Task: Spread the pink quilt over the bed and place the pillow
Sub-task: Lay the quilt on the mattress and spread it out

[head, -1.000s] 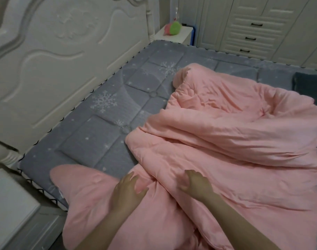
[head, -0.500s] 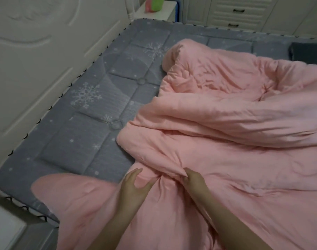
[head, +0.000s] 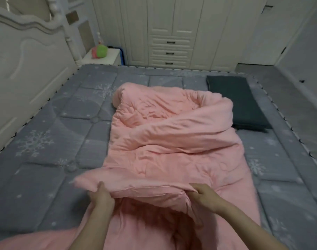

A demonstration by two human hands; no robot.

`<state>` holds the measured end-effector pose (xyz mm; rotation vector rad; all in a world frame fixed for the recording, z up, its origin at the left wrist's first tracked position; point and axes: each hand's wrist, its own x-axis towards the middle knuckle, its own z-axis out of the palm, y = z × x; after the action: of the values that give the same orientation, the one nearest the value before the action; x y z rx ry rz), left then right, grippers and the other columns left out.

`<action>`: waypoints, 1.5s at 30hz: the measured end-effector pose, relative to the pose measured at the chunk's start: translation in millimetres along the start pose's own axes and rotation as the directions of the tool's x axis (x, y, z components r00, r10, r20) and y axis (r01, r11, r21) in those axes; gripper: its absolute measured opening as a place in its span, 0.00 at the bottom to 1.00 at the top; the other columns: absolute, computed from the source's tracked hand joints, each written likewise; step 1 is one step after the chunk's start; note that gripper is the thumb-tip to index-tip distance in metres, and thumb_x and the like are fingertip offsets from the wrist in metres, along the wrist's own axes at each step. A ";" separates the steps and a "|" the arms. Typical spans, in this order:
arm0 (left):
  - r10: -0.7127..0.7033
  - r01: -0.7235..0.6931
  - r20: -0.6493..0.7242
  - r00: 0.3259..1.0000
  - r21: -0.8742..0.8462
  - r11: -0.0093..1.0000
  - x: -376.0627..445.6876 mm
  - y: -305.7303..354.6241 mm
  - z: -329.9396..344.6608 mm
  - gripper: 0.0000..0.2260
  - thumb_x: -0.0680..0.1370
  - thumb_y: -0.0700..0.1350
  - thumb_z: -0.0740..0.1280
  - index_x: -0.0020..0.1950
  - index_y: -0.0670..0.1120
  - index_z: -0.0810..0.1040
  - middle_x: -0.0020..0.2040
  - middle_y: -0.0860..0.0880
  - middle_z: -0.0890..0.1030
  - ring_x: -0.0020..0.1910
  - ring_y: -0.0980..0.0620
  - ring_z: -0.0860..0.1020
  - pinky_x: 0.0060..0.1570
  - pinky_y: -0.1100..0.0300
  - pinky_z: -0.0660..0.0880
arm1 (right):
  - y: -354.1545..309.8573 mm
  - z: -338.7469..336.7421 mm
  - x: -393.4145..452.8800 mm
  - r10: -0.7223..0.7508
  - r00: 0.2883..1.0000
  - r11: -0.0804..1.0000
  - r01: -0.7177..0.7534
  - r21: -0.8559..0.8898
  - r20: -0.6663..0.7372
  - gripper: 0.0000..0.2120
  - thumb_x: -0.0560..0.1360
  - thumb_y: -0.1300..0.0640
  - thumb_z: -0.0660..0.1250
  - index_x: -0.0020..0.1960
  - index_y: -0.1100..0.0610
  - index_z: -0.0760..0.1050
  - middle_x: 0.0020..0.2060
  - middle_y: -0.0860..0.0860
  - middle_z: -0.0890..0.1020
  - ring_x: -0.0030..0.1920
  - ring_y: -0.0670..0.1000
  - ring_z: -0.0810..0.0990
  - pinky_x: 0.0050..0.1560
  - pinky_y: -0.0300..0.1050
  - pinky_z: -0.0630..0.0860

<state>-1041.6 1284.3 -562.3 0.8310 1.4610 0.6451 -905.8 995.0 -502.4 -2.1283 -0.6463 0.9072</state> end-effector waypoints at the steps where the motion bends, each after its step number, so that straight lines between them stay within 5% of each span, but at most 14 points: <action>1: 0.110 -0.109 -0.037 0.993 0.015 0.994 -9.3 8.1 9.6 0.24 0.74 0.46 0.64 0.68 0.39 0.68 0.64 0.37 0.74 0.57 0.41 0.75 0.55 0.49 0.72 | 6.7 -7.6 -5.9 0.014 1.000 1.000 -0.014 -0.019 0.013 0.08 0.69 0.50 0.60 0.33 0.42 0.75 0.29 0.37 0.76 0.33 0.34 0.71 0.39 0.36 0.68; 4: 0.388 -0.398 0.112 0.915 0.086 0.914 -63.6 40.9 56.4 0.17 0.77 0.37 0.61 0.66 0.37 0.70 0.63 0.39 0.75 0.62 0.43 0.74 0.61 0.53 0.69 | 27.5 -34.2 -23.2 0.002 0.998 1.000 -0.003 0.024 0.069 0.04 0.69 0.55 0.67 0.43 0.47 0.76 0.38 0.38 0.78 0.40 0.36 0.73 0.43 0.38 0.72; 7: 0.559 -0.608 0.288 0.777 0.119 0.785 -133.3 59.3 103.6 0.11 0.78 0.40 0.62 0.60 0.40 0.76 0.53 0.42 0.79 0.55 0.51 0.77 0.59 0.57 0.70 | 33.7 -70.8 -37.5 0.020 0.999 0.966 -0.013 0.258 -0.025 0.23 0.69 0.58 0.73 0.60 0.49 0.69 0.59 0.51 0.76 0.56 0.47 0.76 0.46 0.29 0.74; 10: 0.625 -0.729 0.493 0.605 0.028 0.684 -239.5 51.3 142.8 0.08 0.77 0.34 0.62 0.47 0.45 0.77 0.41 0.50 0.78 0.44 0.59 0.74 0.41 0.75 0.69 | 27.4 -128.6 -56.6 0.044 0.980 0.792 0.084 0.605 -0.194 0.33 0.68 0.51 0.74 0.69 0.51 0.63 0.63 0.53 0.73 0.60 0.50 0.75 0.51 0.34 0.75; 13: 0.553 -0.782 0.754 0.354 -0.085 0.617 -357.6 13.3 175.1 0.19 0.72 0.26 0.61 0.58 0.43 0.76 0.50 0.49 0.80 0.49 0.61 0.75 0.43 0.80 0.68 | 28.6 -202.1 -81.3 0.043 0.980 0.549 0.138 0.824 -0.192 0.50 0.55 0.35 0.73 0.72 0.47 0.58 0.63 0.48 0.72 0.62 0.50 0.74 0.59 0.52 0.72; 15: 0.415 -0.788 0.893 0.175 -0.126 0.603 -425.0 -24.3 196.2 0.17 0.69 0.32 0.62 0.52 0.49 0.78 0.42 0.62 0.82 0.43 0.72 0.75 0.42 0.76 0.70 | 36.4 -254.5 -109.5 -0.016 0.984 0.520 0.159 0.839 -0.177 0.43 0.57 0.34 0.71 0.68 0.47 0.64 0.60 0.49 0.77 0.56 0.50 0.78 0.50 0.49 0.76; 18: 0.323 -0.851 0.946 0.035 -0.141 0.505 -497.9 -79.0 241.0 0.08 0.66 0.38 0.61 0.32 0.49 0.76 0.31 0.67 0.77 0.35 0.71 0.71 0.39 0.70 0.69 | 69.0 -333.9 -162.1 0.030 0.964 0.658 0.181 0.731 -0.265 0.22 0.69 0.44 0.70 0.59 0.53 0.75 0.50 0.52 0.81 0.47 0.50 0.79 0.42 0.42 0.75; 21: 0.237 -0.878 0.961 -0.143 -0.233 0.417 -574.9 -122.6 287.3 0.07 0.68 0.46 0.64 0.44 0.49 0.78 0.40 0.66 0.77 0.42 0.69 0.72 0.44 0.69 0.70 | 128.0 -407.0 -217.8 0.174 0.867 0.685 0.234 0.690 -0.467 0.04 0.73 0.56 0.69 0.45 0.56 0.79 0.41 0.54 0.82 0.40 0.50 0.79 0.41 0.42 0.74; 25: 0.050 -0.842 0.923 -0.381 -0.369 0.394 -693.5 -186.7 327.7 0.22 0.73 0.46 0.70 0.66 0.45 0.72 0.63 0.56 0.73 0.62 0.64 0.69 0.64 0.67 0.66 | 231.9 -491.1 -296.1 0.500 0.578 0.572 0.338 0.747 -0.644 0.06 0.73 0.55 0.69 0.46 0.58 0.79 0.43 0.56 0.82 0.38 0.49 0.80 0.39 0.41 0.77; 30: -0.025 -0.801 0.899 -0.437 -0.376 0.466 -765.0 -266.4 341.6 0.16 0.76 0.47 0.66 0.63 0.49 0.76 0.61 0.57 0.77 0.61 0.64 0.74 0.64 0.65 0.68 | 383.9 -545.0 -444.5 0.853 0.065 0.460 0.378 0.803 -0.518 0.29 0.67 0.44 0.70 0.62 0.58 0.72 0.59 0.54 0.76 0.52 0.54 0.77 0.51 0.50 0.75; 34: -0.157 -0.864 0.906 -0.394 -0.307 0.398 -766.5 -315.1 340.4 0.14 0.78 0.48 0.64 0.63 0.50 0.77 0.62 0.56 0.77 0.61 0.65 0.72 0.59 0.75 0.64 | 445.3 -517.9 -528.5 0.908 -0.122 0.419 0.259 0.870 -0.401 0.30 0.74 0.46 0.66 0.65 0.68 0.69 0.62 0.64 0.74 0.60 0.62 0.77 0.57 0.55 0.75; 38: -0.307 -0.929 0.915 -0.263 -0.154 0.338 -738.5 -343.5 338.8 0.15 0.78 0.50 0.63 0.64 0.48 0.76 0.64 0.53 0.76 0.63 0.60 0.71 0.57 0.75 0.61 | 475.4 -480.9 -529.1 0.931 0.008 0.358 0.178 0.917 -0.365 0.13 0.80 0.62 0.53 0.57 0.69 0.70 0.48 0.64 0.77 0.23 0.50 0.80 0.22 0.38 0.74; 41: -0.273 -0.950 0.949 -0.159 -0.072 0.304 -701.0 -339.4 335.6 0.15 0.79 0.50 0.63 0.64 0.48 0.76 0.65 0.53 0.76 0.65 0.58 0.71 0.59 0.74 0.60 | 480.7 -465.1 -494.4 0.912 0.099 0.403 -0.033 0.915 -0.398 0.14 0.79 0.63 0.53 0.37 0.60 0.71 0.51 0.62 0.79 0.28 0.52 0.75 0.29 0.39 0.67; 45: -0.159 -0.943 0.986 0.051 0.100 0.316 -632.9 -303.3 320.8 0.15 0.78 0.50 0.63 0.64 0.50 0.76 0.65 0.54 0.76 0.65 0.58 0.71 0.60 0.71 0.60 | 440.2 -450.6 -416.0 0.838 0.352 0.501 -0.189 0.845 -0.418 0.08 0.78 0.62 0.57 0.48 0.61 0.75 0.37 0.57 0.80 0.30 0.52 0.77 0.28 0.36 0.67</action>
<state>-778.2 566.6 -457.6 2.1749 -0.0278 -0.3327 -752.0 257.4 -455.2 -1.7173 0.9233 0.2441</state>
